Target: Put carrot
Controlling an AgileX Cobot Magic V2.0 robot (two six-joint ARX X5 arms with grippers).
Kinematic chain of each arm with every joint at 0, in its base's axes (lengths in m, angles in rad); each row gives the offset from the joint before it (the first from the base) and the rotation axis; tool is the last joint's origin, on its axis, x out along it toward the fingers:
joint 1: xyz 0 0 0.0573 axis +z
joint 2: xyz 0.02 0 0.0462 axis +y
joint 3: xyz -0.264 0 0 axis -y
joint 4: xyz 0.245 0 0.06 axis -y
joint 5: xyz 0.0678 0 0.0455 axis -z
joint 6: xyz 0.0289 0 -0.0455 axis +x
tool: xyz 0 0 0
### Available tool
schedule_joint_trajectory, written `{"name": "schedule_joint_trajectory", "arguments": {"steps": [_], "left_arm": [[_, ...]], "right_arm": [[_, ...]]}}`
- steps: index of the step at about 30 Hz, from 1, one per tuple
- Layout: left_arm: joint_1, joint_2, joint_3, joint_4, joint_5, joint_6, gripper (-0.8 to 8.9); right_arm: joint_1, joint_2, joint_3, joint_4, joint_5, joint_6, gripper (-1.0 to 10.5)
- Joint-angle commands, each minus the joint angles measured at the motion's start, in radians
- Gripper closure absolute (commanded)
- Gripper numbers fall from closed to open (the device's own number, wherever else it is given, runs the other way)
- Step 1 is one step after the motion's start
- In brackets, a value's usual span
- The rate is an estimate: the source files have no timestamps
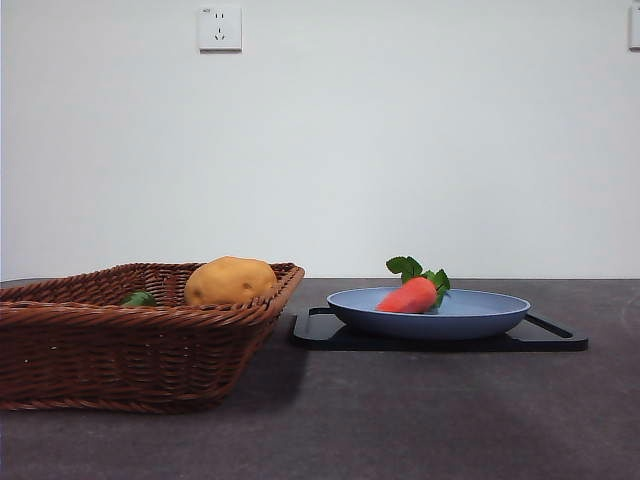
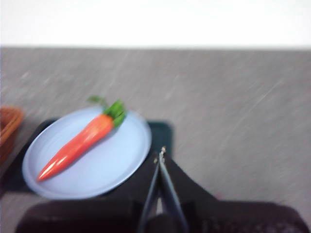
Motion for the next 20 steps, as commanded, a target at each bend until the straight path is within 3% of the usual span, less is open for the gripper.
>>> {"name": "schedule_joint_trajectory", "arguments": {"steps": [1, 3, 14, 20], "left_arm": [[-0.002, -0.003, -0.009, 0.005, -0.003, -0.006, 8.05], [-0.002, -0.003, -0.009, 0.005, -0.003, -0.006, 8.05], [-0.002, -0.003, -0.009, 0.005, -0.003, -0.006, 8.05], [-0.002, -0.003, -0.009, 0.005, -0.003, -0.006, 8.05]], "right_arm": [[-0.037, -0.080, -0.006, -0.007, 0.003, -0.059, 9.4], [-0.086, -0.148, -0.033, -0.007, -0.025, -0.058, 9.4], [-0.331, -0.393, -0.296, -0.001, -0.389, -0.059, 9.4], [-0.360, -0.436, -0.383, 0.017, -0.414, -0.059, 9.4]]}}
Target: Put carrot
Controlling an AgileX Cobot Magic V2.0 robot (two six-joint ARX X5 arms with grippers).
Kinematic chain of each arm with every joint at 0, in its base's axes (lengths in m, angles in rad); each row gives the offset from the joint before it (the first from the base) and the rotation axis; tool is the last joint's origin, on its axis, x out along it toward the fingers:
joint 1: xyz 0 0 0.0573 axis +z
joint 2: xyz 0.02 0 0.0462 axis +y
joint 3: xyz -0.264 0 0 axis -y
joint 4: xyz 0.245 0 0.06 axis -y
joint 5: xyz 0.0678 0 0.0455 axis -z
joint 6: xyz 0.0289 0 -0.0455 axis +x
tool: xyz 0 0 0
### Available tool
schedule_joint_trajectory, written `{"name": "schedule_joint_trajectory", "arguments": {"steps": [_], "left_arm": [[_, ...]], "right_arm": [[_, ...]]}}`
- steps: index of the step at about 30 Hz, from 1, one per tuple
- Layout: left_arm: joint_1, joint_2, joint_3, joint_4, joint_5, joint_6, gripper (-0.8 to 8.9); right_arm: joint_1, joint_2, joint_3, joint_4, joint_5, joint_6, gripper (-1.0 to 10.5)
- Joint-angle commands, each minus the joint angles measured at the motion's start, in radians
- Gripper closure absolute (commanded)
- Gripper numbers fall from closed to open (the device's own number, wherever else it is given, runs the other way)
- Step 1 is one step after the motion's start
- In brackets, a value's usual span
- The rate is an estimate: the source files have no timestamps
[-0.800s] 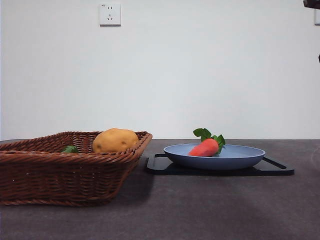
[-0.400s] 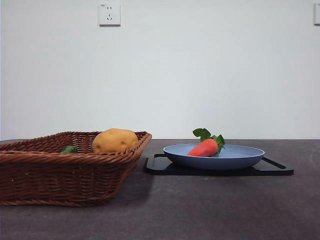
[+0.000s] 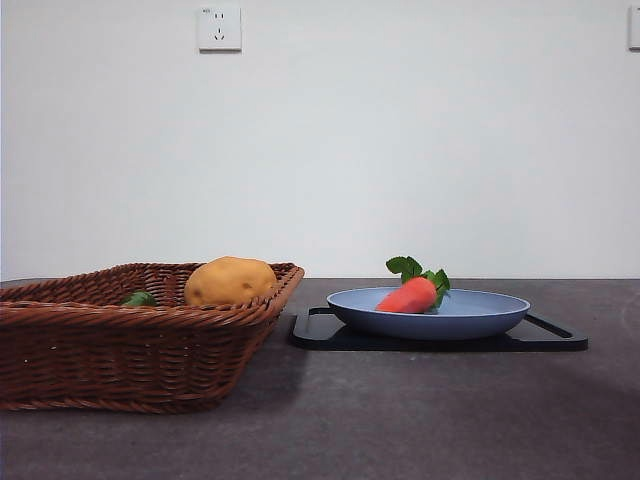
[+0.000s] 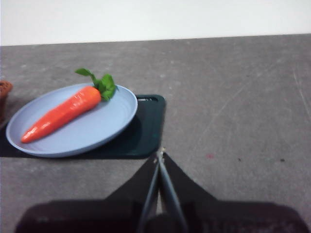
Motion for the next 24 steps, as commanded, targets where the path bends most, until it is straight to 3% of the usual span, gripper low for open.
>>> {"name": "schedule_joint_trajectory", "arguments": {"steps": [1, 24], "left_arm": [[-0.002, -0.003, -0.009, 0.005, -0.003, -0.006, 8.05], [-0.002, -0.003, -0.009, 0.005, -0.003, -0.006, 8.05]], "right_arm": [[-0.002, -0.019, -0.024, 0.018, -0.001, -0.008, 9.4], [-0.116, -0.036, -0.050, 0.042, 0.006, 0.037, 9.4]]}}
